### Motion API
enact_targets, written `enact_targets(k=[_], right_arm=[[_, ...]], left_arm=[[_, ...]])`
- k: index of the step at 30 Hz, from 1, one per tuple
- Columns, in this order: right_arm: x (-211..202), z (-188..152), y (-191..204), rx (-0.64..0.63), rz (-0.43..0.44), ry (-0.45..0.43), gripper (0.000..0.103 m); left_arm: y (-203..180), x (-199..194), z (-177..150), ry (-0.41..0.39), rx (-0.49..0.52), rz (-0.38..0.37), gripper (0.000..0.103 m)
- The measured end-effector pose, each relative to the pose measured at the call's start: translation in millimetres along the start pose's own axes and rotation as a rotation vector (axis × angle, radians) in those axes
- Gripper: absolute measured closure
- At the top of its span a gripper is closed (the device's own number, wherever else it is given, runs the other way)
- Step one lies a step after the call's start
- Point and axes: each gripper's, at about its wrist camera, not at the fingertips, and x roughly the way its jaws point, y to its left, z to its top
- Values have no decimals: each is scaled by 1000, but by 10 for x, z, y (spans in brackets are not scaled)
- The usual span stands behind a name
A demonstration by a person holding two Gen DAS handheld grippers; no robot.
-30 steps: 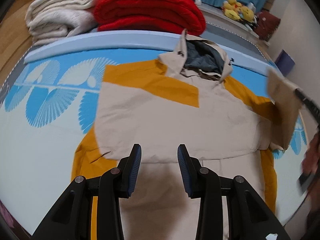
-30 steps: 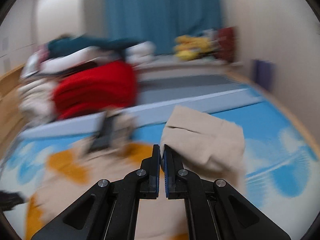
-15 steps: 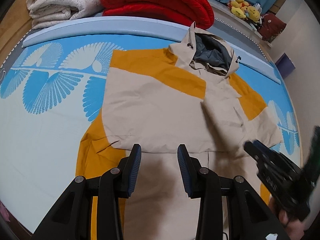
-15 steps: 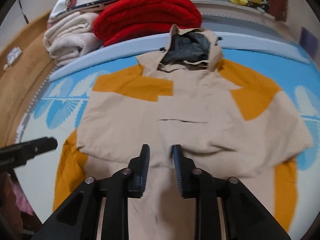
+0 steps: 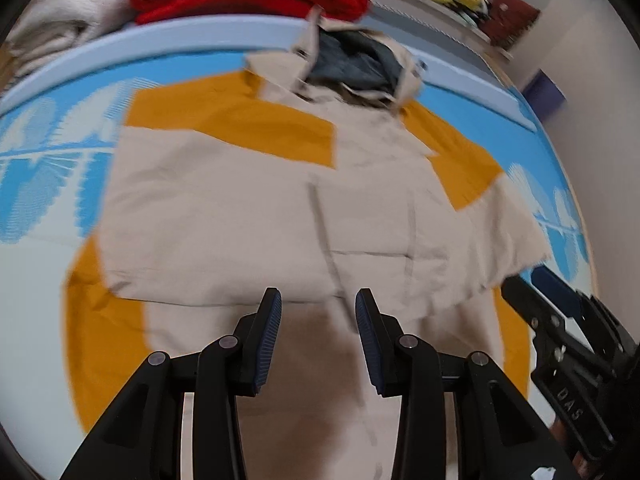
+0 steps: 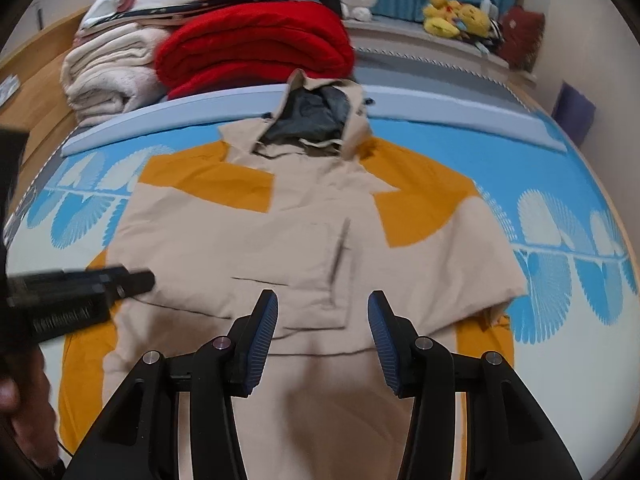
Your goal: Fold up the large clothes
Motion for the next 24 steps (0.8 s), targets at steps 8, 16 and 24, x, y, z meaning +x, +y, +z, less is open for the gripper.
enact_targets(k=[8, 16, 24], right_arm=[[187, -2, -470, 71, -24, 26, 55], [369, -18, -662, 84, -23, 61, 55], [423, -19, -765, 115, -16, 79, 55]], left_arm=[[-409, 447, -53, 41, 68, -26, 58], [-553, 823, -108, 102, 119, 24, 42], [-555, 985, -174, 134, 159, 119, 43]])
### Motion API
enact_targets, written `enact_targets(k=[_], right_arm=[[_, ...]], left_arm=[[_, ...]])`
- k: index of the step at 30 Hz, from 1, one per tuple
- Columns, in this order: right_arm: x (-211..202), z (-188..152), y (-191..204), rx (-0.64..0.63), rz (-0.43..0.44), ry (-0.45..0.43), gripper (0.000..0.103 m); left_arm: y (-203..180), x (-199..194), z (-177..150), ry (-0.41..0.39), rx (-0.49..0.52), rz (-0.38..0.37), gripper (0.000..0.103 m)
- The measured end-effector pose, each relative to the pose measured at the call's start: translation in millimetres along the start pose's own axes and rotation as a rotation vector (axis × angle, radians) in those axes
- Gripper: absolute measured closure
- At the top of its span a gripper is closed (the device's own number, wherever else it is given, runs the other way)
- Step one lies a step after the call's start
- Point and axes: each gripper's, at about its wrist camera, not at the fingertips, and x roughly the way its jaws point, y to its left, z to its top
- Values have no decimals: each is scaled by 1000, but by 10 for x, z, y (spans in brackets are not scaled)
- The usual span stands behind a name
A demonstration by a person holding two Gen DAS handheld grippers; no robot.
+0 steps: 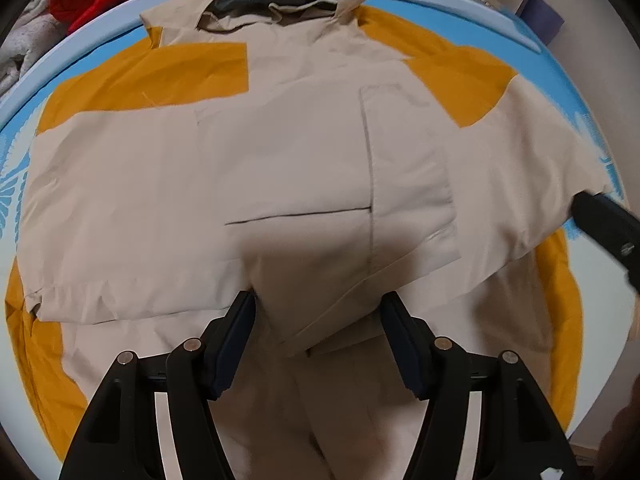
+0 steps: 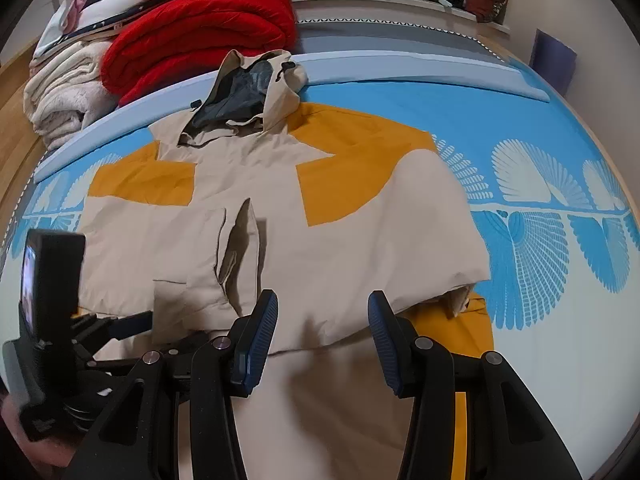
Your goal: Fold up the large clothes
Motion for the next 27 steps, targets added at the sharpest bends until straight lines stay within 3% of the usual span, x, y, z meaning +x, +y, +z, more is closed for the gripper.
enact_targets(k=[5, 9, 15, 21, 27], right_arm=[[3, -4, 12, 7, -2, 4, 55], [59, -22, 10, 14, -1, 24, 55], [156, -22, -34, 67, 17, 63, 55], [231, -4, -38, 98, 34, 89, 55], [411, -16, -204, 246, 99, 160, 55]], left_arm=[[56, -5, -17, -17, -14, 39, 60], [89, -87, -20, -42, -28, 63, 64], [410, -292, 33, -92, -147, 58, 84], [959, -479, 53, -101, -363, 10, 82], [1595, -452, -81, -39, -614, -66, 78]])
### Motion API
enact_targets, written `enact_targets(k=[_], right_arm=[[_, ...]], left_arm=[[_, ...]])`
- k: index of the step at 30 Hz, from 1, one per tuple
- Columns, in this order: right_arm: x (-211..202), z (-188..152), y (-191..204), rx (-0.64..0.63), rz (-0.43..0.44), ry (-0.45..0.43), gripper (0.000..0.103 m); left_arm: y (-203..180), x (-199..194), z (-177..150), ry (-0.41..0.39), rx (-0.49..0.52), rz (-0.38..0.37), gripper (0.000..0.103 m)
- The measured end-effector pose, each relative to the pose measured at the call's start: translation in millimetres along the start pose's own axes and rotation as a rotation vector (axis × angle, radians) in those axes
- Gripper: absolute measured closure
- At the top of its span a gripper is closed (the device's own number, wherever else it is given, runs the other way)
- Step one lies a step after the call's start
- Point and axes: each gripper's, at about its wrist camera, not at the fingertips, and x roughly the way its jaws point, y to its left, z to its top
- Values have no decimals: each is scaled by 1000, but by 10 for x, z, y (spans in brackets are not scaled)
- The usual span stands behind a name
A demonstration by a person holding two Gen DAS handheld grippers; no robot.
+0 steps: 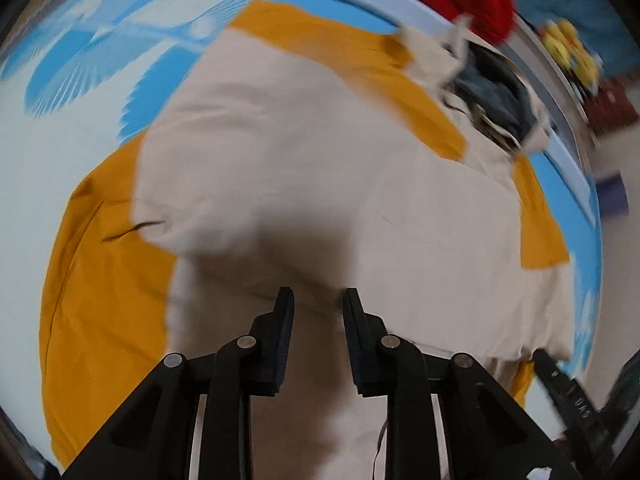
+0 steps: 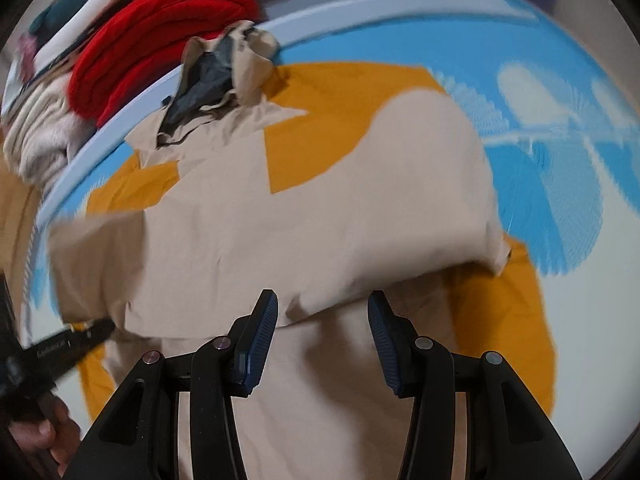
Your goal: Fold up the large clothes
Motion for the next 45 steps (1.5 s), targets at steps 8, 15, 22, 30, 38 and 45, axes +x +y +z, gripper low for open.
enact_targets(k=[8, 15, 22, 30, 38, 45], right_arm=[[221, -41, -177, 167, 41, 68, 55], [241, -22, -97, 167, 41, 61, 55], [213, -32, 21, 110, 26, 49, 55], [280, -35, 9, 112, 13, 61, 55], [269, -40, 27, 107, 12, 57, 55], [1, -2, 206, 53, 0, -50, 55]], left_arm=[[405, -73, 277, -9, -97, -93, 66], [379, 44, 272, -18, -51, -32, 69], [350, 136, 278, -25, -29, 1, 69], [275, 177, 265, -59, 9, 49, 79], [208, 19, 279, -118, 60, 57, 99], [348, -490, 406, -306, 17, 69, 94]])
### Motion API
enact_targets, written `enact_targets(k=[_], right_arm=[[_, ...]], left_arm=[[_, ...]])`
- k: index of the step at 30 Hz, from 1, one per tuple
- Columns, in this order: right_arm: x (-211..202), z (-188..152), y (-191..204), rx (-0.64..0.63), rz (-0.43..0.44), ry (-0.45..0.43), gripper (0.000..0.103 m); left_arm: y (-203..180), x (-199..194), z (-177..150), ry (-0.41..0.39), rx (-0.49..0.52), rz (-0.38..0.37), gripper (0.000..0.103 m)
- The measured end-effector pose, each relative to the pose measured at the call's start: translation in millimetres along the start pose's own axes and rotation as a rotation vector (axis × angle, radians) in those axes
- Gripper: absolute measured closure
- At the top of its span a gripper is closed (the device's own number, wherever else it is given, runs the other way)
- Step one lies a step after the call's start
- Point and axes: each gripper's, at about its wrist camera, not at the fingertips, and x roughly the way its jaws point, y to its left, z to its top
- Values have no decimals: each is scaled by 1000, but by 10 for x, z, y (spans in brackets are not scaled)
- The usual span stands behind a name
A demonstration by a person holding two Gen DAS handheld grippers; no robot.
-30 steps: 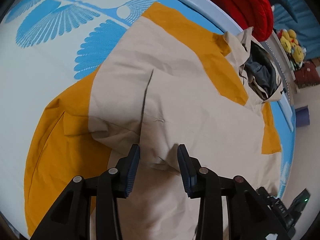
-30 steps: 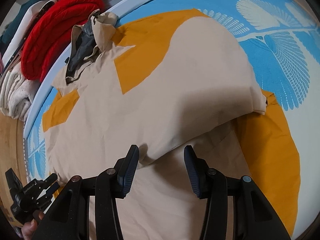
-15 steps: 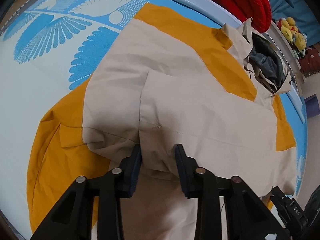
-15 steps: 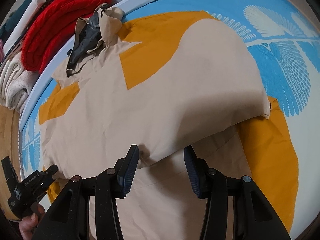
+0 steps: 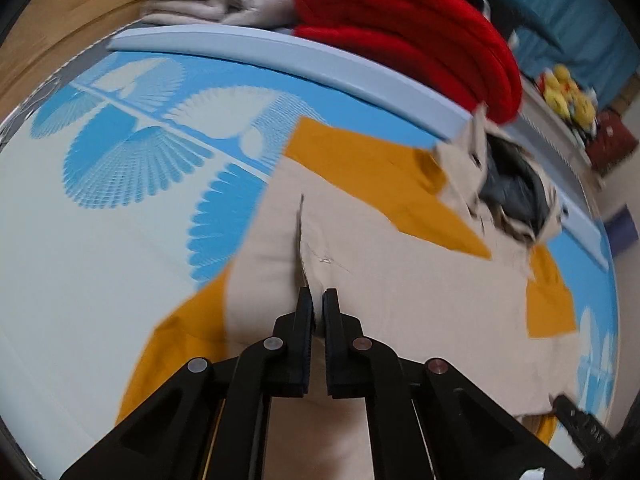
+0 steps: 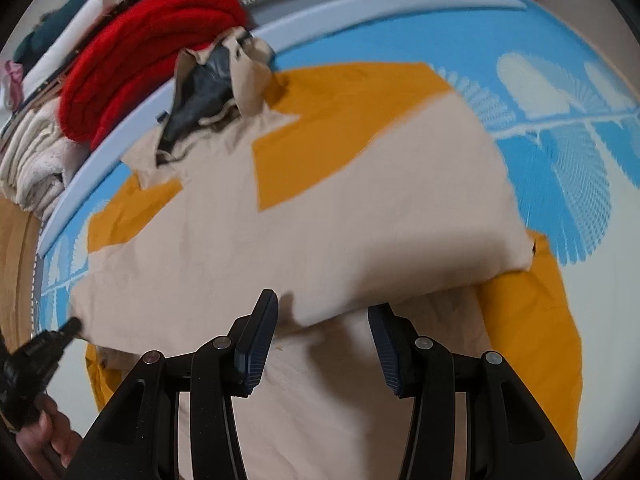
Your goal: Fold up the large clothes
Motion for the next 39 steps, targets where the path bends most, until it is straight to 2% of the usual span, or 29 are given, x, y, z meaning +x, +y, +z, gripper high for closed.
enact_targets(k=[3, 6, 8, 10, 13, 16, 17, 18, 19, 23, 24, 28, 29, 31, 33, 35, 36, 38, 39], right_arm=[[-71, 41, -82, 41, -9, -24, 55], [-156, 82, -241, 104, -65, -63, 55], [-197, 98, -370, 169, -106, -68, 55], [-173, 85, -471, 219, -109, -44, 55], [-44, 33, -542, 256, -86, 21, 55], [-128, -23, -523, 264, -107, -13, 55], [-194, -23, -475, 245, -105, -41, 55], [-272, -12, -403, 219, -93, -75, 55], [-365, 7, -346, 196, -77, -118, 55], [-648, 104, -306, 164, -15, -293, 55], [-643, 158, -338, 163, 7, -304, 55], [-215, 263, -575, 234, 88, -134, 55], [7, 249, -665, 263, 88, -42, 55], [283, 185, -811, 303, 16, 71, 55], [418, 134, -941, 332, -62, 126, 55], [396, 111, -1016, 371, -89, 118, 55], [331, 122, -988, 367, -109, 99, 55], [136, 158, -844, 315, -153, 17, 55], [3, 187, -732, 268, -155, -55, 55]], left_arm=[[229, 134, 7, 91, -114, -11, 91], [493, 111, 4, 79, -247, 10, 87], [562, 109, 23, 80, -292, -48, 81], [567, 181, 14, 122, -301, -108, 76], [485, 333, -57, 185, -283, -124, 75], [334, 473, -115, 237, -231, -127, 75], [297, 499, -136, 251, -214, -119, 81], [279, 497, -162, 252, -198, -117, 103], [258, 470, -164, 236, -179, -108, 101], [225, 176, -39, 77, -118, -18, 102], [238, 155, -25, 63, -115, -3, 102], [354, 262, -41, 112, -154, 61, 98], [358, 232, -43, 101, -149, 89, 98], [258, 94, -18, 26, -91, 116, 98], [97, -7, 9, -27, -8, 98, 91], [-20, 63, -19, 6, 48, 45, 85], [-38, 161, -51, 49, 55, 37, 85], [-25, 374, -136, 135, 50, 59, 85], [-13, 495, -191, 186, 54, 74, 85]])
